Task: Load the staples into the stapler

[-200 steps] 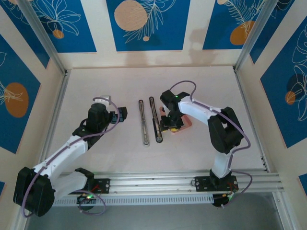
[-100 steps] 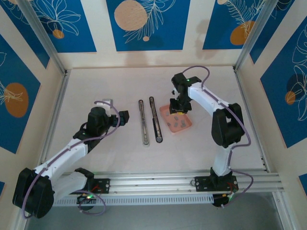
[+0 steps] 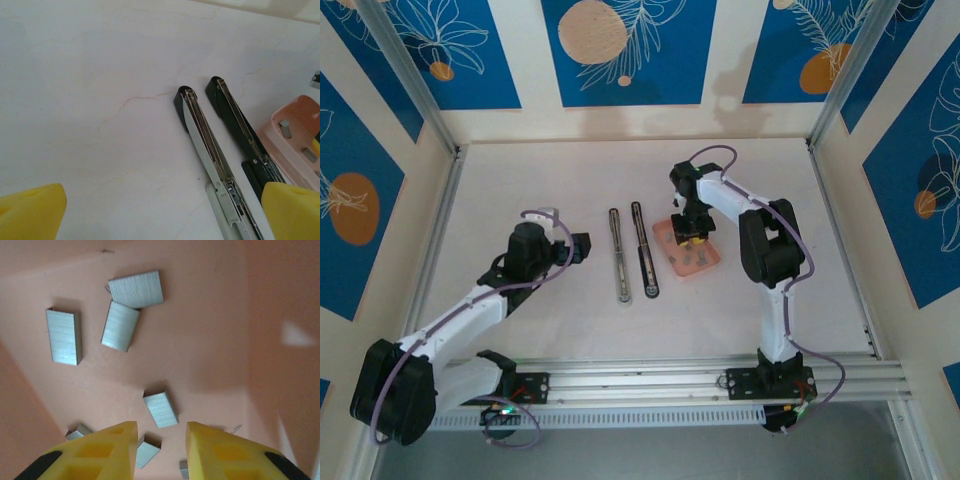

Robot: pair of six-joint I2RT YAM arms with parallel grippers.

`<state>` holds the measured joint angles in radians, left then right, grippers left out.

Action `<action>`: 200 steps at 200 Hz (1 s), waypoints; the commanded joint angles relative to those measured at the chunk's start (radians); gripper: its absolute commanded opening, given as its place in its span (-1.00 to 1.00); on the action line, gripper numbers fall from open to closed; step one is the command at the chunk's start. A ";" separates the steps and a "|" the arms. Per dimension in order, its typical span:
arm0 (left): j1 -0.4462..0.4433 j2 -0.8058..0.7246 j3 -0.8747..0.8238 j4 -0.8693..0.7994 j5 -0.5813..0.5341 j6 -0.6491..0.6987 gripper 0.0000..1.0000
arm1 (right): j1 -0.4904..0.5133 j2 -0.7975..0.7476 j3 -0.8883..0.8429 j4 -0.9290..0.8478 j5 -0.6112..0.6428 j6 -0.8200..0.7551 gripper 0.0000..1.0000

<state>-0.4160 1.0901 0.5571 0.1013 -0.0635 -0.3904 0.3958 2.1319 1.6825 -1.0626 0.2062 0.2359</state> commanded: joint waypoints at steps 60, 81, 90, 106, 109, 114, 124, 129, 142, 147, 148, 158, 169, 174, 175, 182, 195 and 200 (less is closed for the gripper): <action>0.006 0.022 0.027 0.041 -0.003 0.007 1.00 | -0.012 0.073 0.068 -0.008 -0.029 -0.049 -0.34; 0.006 0.023 0.028 0.041 -0.004 0.007 1.00 | -0.012 0.084 0.064 0.001 -0.036 -0.049 -0.35; 0.005 0.022 0.028 0.041 -0.006 0.007 1.00 | -0.011 0.089 0.061 0.006 -0.037 -0.049 -0.36; 0.005 0.022 0.032 0.040 -0.004 0.008 1.00 | -0.012 0.098 0.059 0.008 -0.037 -0.046 -0.40; 0.005 0.022 0.031 0.040 -0.004 0.008 1.00 | -0.011 0.100 0.058 0.010 -0.036 -0.046 -0.41; 0.005 0.023 0.032 0.040 -0.005 0.008 1.00 | -0.011 0.102 0.056 0.012 -0.034 -0.046 -0.42; 0.005 0.024 0.033 0.040 -0.005 0.007 1.00 | -0.011 0.106 0.051 0.021 -0.035 -0.043 -0.46; 0.006 0.025 0.033 0.041 -0.004 0.007 1.00 | -0.011 0.106 0.049 0.027 -0.034 -0.043 -0.47; 0.005 0.027 0.034 0.039 -0.003 0.008 1.00 | -0.010 0.108 0.044 0.038 -0.033 -0.042 -0.52; 0.005 0.025 0.034 0.038 -0.001 0.007 1.00 | -0.010 0.110 0.044 0.039 -0.031 -0.041 -0.53; 0.005 0.025 0.034 0.038 -0.001 0.007 1.00 | -0.010 0.111 0.044 0.038 -0.031 -0.041 -0.53; 0.005 0.024 0.034 0.038 -0.003 0.005 1.00 | -0.011 0.115 0.042 0.044 -0.026 -0.039 -0.54; 0.005 0.022 0.034 0.035 -0.004 0.006 1.00 | -0.010 0.117 0.039 0.046 -0.023 -0.036 -0.55; 0.006 0.021 0.035 0.034 -0.004 0.005 1.00 | -0.009 0.119 0.038 0.048 -0.021 -0.034 -0.58; 0.005 0.021 0.034 0.034 -0.004 0.005 1.00 | -0.009 0.119 0.037 0.049 -0.020 -0.033 -0.59; 0.005 0.019 0.033 0.033 -0.004 0.005 1.00 | -0.009 0.119 0.036 0.049 -0.018 -0.028 -0.61; 0.005 0.016 0.034 0.030 -0.006 0.007 1.00 | -0.005 0.110 0.026 0.057 -0.016 -0.017 -0.62; 0.006 0.016 0.034 0.029 -0.006 0.005 1.00 | -0.003 0.105 0.021 0.062 -0.018 -0.013 -0.63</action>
<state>-0.4164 1.1103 0.5640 0.1196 -0.0631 -0.3904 0.3847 2.2108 1.7252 -1.0550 0.2016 0.2039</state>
